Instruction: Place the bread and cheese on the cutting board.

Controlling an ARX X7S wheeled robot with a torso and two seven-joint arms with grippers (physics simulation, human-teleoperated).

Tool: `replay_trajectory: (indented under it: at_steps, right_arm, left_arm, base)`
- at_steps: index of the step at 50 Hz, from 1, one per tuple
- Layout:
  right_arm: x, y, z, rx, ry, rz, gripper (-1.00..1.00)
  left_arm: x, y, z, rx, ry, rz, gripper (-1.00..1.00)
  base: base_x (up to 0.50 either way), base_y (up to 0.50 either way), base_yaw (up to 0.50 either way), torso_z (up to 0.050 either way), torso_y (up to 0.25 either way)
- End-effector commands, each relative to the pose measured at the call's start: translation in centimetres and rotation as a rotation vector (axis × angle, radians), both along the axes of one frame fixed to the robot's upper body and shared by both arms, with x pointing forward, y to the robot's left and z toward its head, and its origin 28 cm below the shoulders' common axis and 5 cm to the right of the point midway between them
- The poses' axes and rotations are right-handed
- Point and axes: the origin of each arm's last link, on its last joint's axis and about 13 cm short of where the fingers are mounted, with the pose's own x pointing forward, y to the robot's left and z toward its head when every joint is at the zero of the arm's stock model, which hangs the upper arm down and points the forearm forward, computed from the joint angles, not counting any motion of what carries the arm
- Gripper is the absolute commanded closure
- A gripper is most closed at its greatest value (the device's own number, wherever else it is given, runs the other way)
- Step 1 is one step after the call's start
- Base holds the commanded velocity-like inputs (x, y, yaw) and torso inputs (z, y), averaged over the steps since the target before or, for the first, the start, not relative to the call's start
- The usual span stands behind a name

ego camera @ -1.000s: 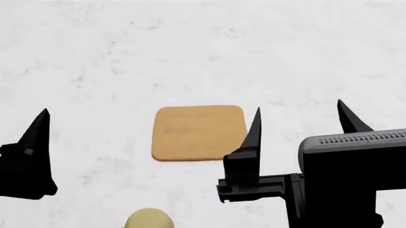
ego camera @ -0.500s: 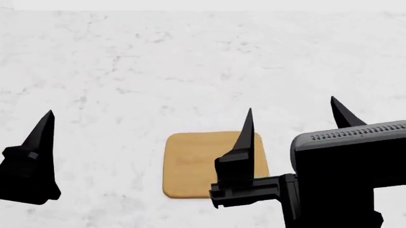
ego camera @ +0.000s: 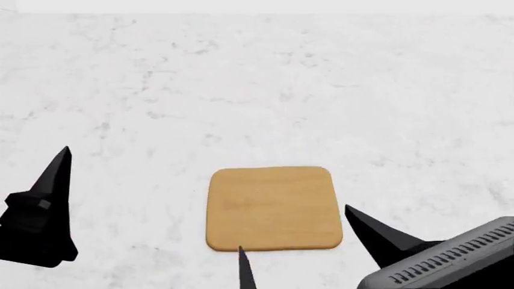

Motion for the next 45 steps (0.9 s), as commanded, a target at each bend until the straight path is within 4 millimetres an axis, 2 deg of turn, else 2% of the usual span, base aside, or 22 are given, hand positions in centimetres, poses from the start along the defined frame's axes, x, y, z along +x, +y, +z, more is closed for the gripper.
replay_trajectory:
  at_steps: [1,6,11,21,32,36,45]
  right_arm:
    - [-2.5,-0.2,-0.2,0.105,0.126,0.042,-1.00]
    - [-3.2,-0.4,-0.4,0.087,0.131,-0.011,-1.00]
    - [-3.9,-0.3,-2.0,0.078,0.179,-0.023,-1.00]
    - [-4.8,-0.3,-3.0,0.034,0.264,0.000,-1.00]
    - [-5.8,0.5,-5.2,0.014,0.366,0.049,-1.00]
    - [-5.7,0.8,-5.6,0.020,0.381,0.073,-1.00]
    - [-4.2,1.6,-6.3,0.002,0.395,0.136,-1.00]
  left_arm:
    - [-0.1,-0.1,0.0,-0.028,-0.017,-0.021,-1.00]
    - [-0.1,0.0,0.1,-0.031,-0.015,-0.017,-1.00]
    - [-0.1,0.0,0.1,-0.027,-0.012,-0.017,-1.00]
    - [-0.2,0.0,0.1,-0.024,-0.013,-0.016,-1.00]
    - [-0.2,0.0,-0.2,-0.017,-0.005,-0.015,-1.00]
    - [-0.1,0.0,-0.1,-0.015,-0.004,-0.016,-1.00]
    - [-0.1,0.1,-0.2,-0.017,-0.002,-0.014,-1.00]
  base:
    - [0.00,0.00,0.00,0.000,0.000]
    - [0.00,0.00,0.00,0.000,0.000]
    - [0.00,0.00,0.00,0.000,0.000]
    - [0.00,0.00,0.00,0.000,0.000]
    - [0.00,0.00,0.00,0.000,0.000]
    - [0.00,0.00,0.00,0.000,0.000]
    - [0.00,0.00,0.00,0.000,0.000]
